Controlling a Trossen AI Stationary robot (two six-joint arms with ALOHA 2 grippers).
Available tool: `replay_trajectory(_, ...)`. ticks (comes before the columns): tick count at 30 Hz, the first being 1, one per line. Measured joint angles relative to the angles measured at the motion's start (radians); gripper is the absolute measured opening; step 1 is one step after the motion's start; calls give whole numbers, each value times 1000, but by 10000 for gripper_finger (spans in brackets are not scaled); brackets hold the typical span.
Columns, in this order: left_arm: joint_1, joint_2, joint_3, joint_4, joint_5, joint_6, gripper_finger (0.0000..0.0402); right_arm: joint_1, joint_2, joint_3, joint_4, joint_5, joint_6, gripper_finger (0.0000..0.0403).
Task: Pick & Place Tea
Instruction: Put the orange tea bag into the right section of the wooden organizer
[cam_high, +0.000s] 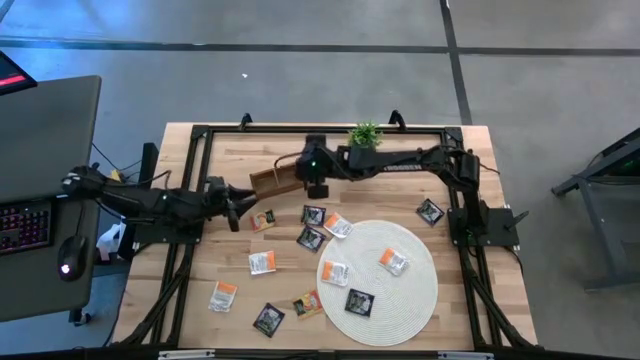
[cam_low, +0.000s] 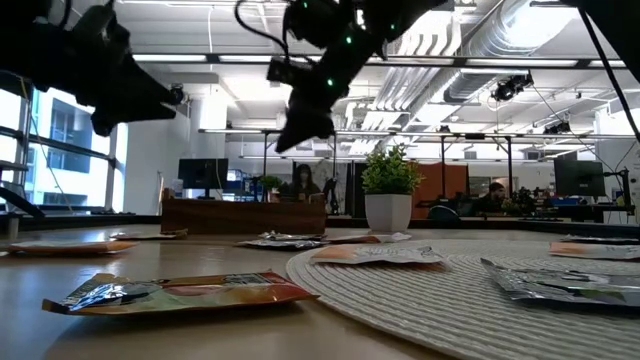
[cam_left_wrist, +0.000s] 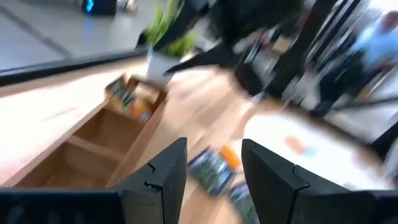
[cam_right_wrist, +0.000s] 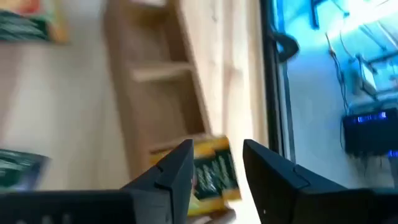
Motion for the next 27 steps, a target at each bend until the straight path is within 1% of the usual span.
replay_trajectory(2,17,91,91,-147,11,3,152,28,0,25,-31,8,-1,140)
replay_trajectory(4,54,184,192,-313,48,-5,152,52,0,54,-93,50,-3,139)
replay_trajectory(7,132,331,323,-510,139,-27,152,91,0,111,-245,182,16,137)
replay_trajectory(9,184,427,377,-576,214,-32,152,116,0,149,-365,273,51,134)
replay_trajectory(11,224,507,396,-571,287,-20,152,135,0,179,-479,318,99,132)
replay_trajectory(12,238,543,397,-554,327,-3,152,141,0,188,-533,315,124,131)
replay_trajectory(14,262,614,397,-523,395,28,152,143,0,191,-623,269,173,128)
replay_trajectory(16,271,675,397,-507,435,37,152,141,0,180,-678,209,247,123)
replay_trajectory(18,274,717,397,-509,444,50,152,140,0,158,-730,179,314,117)
replay_trajectory(21,274,761,397,-508,458,42,152,140,0,98,-785,184,369,108)
replay_trajectory(23,274,793,397,-504,474,18,152,141,0,54,-801,185,389,102)
replay_trajectory(27,273,843,397,-505,476,-4,152,151,-3,-35,-822,205,436,94)
